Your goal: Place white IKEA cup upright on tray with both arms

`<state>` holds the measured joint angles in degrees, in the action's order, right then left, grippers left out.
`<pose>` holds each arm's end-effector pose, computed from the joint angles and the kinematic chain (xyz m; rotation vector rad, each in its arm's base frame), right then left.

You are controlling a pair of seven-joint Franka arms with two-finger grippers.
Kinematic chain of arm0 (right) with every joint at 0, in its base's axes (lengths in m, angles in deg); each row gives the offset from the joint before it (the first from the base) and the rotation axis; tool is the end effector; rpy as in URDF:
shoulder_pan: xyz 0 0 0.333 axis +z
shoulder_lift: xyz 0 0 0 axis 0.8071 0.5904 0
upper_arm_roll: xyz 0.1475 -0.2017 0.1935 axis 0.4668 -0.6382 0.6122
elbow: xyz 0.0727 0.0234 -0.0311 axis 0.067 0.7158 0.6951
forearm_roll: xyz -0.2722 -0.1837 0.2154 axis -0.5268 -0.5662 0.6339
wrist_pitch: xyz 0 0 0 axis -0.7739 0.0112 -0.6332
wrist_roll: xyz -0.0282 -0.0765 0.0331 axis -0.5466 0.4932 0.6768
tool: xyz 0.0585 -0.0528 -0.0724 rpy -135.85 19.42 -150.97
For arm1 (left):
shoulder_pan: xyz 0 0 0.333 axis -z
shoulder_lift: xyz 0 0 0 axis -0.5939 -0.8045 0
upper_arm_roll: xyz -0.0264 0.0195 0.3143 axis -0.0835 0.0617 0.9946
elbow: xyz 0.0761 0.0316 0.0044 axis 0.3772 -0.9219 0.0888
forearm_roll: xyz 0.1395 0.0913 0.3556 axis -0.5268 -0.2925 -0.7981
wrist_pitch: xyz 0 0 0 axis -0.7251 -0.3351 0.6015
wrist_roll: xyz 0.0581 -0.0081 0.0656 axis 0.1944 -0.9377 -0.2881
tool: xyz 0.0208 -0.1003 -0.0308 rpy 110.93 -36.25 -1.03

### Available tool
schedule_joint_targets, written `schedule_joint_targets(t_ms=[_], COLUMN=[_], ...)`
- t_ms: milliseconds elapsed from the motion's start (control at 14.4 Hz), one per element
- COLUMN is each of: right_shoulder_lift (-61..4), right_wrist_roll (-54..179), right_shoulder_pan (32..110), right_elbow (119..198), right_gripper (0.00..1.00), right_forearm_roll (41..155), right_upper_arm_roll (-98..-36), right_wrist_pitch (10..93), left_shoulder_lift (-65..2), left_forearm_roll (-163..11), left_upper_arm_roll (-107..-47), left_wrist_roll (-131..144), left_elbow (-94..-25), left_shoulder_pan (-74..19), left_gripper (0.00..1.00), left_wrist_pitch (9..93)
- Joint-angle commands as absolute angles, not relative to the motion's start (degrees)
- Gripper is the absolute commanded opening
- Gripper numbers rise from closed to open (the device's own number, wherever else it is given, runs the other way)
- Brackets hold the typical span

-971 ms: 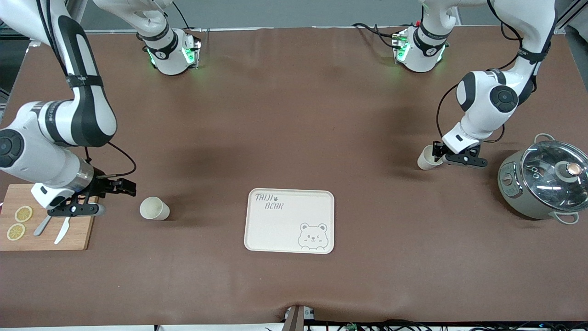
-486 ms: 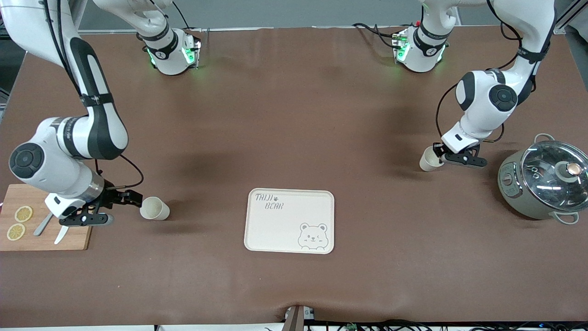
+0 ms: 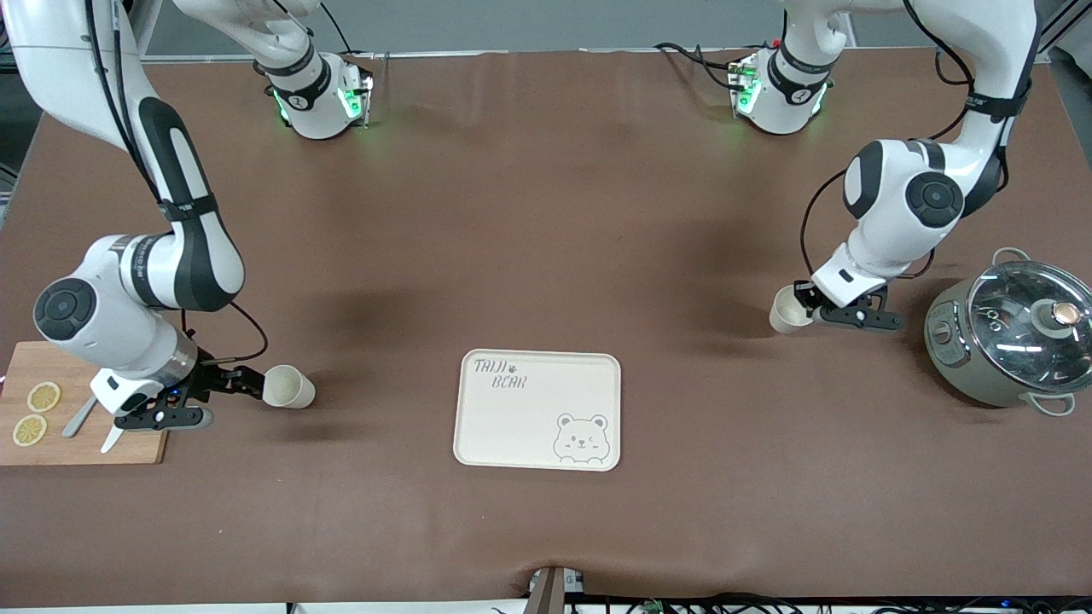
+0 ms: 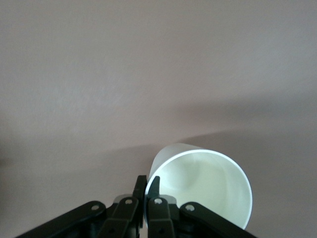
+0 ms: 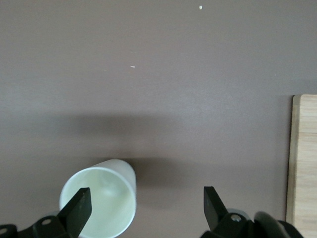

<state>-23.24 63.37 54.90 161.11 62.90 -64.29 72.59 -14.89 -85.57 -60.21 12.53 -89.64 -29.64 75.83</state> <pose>0.6704 -0.0163 0.2873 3.1288 0.0908 0.1724 0.5364 -0.0771 0.2989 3.1307 -0.2256 0.1025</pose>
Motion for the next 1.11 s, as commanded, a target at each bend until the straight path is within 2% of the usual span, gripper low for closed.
schedule_joint_targets(t_ms=[0, 486, 1041], right_shoulder_lift=[-21.49, -20.78, -20.70], right_wrist_roll=[64.64, 64.73, 67.01], right_shoulder_pan=[54.34, 55.05, 55.13], right_elbow=[160.75, 162.60, 166.02], right_gripper=[1.00, 1.00, 1.00], right_forearm_roll=[62.47, 62.47, 62.47], right_upper_arm_roll=[-63.73, -63.73, -63.64], right_wrist_pitch=[74.03, 74.99, 79.48], left_shoulder_lift=[-16.41, -25.45, -38.55], left_forearm_roll=[-85.69, -85.69, -85.87], left_upper_arm_roll=[-62.77, -70.59, -70.69], left_wrist_roll=[6.65, -6.19, -16.73], left_elbow=[-80.16, -57.13, -38.49], left_shoulder_pan=[-28.79, -28.26, -19.92], left_gripper=[0.00, 0.00, 0.00], left_wrist_pitch=[66.17, 48.40, 45.48])
